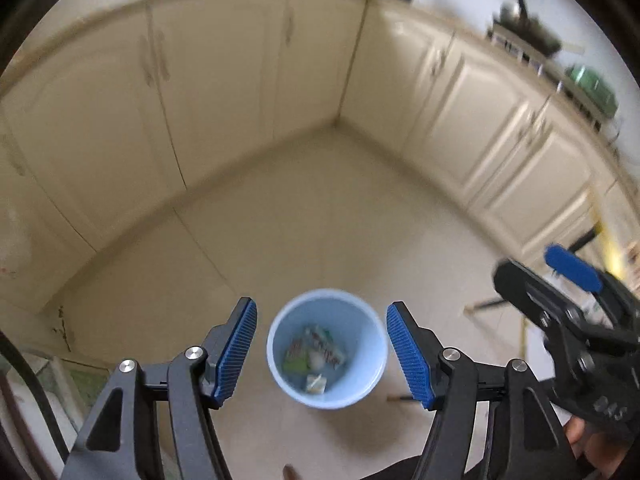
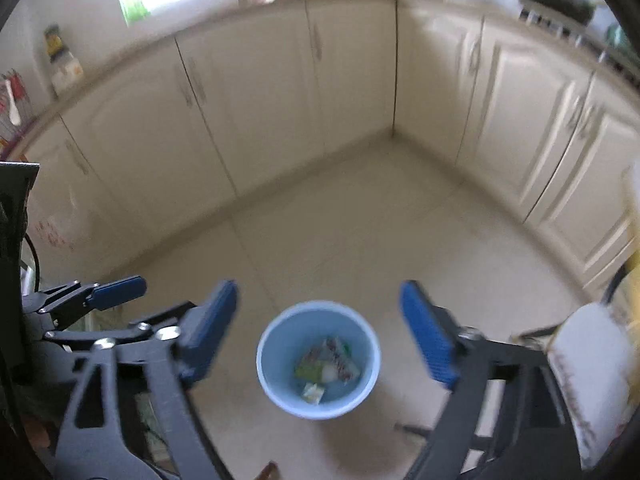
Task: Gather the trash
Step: 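Move both tools back toward the table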
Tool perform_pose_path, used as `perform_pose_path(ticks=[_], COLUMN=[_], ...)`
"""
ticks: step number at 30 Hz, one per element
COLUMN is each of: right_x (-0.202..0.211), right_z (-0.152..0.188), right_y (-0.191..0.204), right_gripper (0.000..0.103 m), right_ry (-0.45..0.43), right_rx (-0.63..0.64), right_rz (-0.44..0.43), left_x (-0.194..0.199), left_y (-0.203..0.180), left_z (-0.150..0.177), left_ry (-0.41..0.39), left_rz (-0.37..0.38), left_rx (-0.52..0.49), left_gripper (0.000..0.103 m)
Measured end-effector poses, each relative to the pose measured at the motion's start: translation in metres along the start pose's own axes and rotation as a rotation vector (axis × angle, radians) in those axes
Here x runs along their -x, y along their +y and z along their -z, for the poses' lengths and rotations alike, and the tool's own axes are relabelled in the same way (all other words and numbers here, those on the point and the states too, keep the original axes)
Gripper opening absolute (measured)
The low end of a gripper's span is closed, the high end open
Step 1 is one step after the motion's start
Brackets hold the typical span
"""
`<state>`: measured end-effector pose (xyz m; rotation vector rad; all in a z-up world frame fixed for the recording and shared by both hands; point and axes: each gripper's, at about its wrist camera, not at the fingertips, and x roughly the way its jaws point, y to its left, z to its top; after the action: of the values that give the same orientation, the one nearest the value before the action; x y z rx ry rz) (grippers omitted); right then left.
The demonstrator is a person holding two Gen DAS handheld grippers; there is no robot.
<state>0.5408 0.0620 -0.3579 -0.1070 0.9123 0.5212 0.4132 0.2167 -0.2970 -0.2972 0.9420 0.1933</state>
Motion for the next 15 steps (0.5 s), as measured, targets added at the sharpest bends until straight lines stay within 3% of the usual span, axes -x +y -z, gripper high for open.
perform_pose_path(ticks=[4, 7, 12, 15], right_x=[0.078, 0.132, 0.23, 0.284], right_z=[-0.007, -0.008, 0.001, 0.013], right_y=[0.012, 0.022, 0.04, 0.045], right_gripper=[0.103, 0.103, 0.103, 0.103], right_ry=[-0.149, -0.243, -0.389, -0.462], right_rx=[0.028, 0.059, 0.085, 0.087], right_rz=[0.027, 0.063, 0.146, 0.189], left_x=[0.082, 0.138, 0.207, 0.238], left_y=[-0.035, -0.065, -0.12, -0.15], left_z=[0.007, 0.019, 0.053, 0.083], left_ry=[-0.215, -0.368, -0.554, -0.644], left_rz=[-0.068, -0.108, -0.085, -0.077], left_rx=[-0.021, -0.048, -0.059, -0.076], left_gripper=[0.069, 0.082, 0.1, 0.102])
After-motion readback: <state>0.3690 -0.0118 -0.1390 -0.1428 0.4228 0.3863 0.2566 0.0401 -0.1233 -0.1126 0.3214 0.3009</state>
